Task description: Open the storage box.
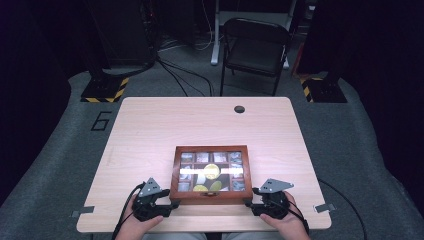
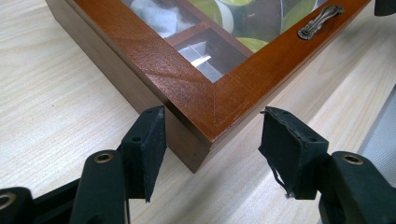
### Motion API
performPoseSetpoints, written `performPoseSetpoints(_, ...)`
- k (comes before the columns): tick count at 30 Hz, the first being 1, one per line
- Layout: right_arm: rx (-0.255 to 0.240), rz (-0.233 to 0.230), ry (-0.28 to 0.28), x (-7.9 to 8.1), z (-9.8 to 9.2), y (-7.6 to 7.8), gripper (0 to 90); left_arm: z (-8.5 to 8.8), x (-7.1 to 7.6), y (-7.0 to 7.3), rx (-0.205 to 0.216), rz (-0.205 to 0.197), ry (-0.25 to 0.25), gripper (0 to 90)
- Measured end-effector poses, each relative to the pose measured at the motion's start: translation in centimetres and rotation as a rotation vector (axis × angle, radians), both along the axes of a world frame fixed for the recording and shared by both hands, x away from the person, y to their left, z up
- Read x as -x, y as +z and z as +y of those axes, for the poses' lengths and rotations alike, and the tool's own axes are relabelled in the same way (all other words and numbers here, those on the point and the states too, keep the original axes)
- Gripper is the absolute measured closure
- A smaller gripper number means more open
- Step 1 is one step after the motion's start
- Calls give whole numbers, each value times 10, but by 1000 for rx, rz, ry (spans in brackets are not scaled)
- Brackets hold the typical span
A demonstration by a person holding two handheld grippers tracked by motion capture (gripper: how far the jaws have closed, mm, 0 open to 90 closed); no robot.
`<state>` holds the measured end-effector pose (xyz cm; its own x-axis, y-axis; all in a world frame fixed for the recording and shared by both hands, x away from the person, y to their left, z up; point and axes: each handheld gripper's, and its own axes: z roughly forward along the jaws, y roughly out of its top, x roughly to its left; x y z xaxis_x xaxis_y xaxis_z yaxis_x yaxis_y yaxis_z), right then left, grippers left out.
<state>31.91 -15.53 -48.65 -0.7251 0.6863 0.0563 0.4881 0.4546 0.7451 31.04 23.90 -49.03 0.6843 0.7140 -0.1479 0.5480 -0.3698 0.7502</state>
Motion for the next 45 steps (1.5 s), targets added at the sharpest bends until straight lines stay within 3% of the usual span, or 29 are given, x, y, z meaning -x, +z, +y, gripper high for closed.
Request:
performPoseSetpoints(19,3,-13,-1,-1,1,0,432,-2,-1,1,-24,-17,1,414)
performPoseSetpoints(45,-24,-5,-4,-1,0,2,434,-2,-1,4,-7,-24,5,414)
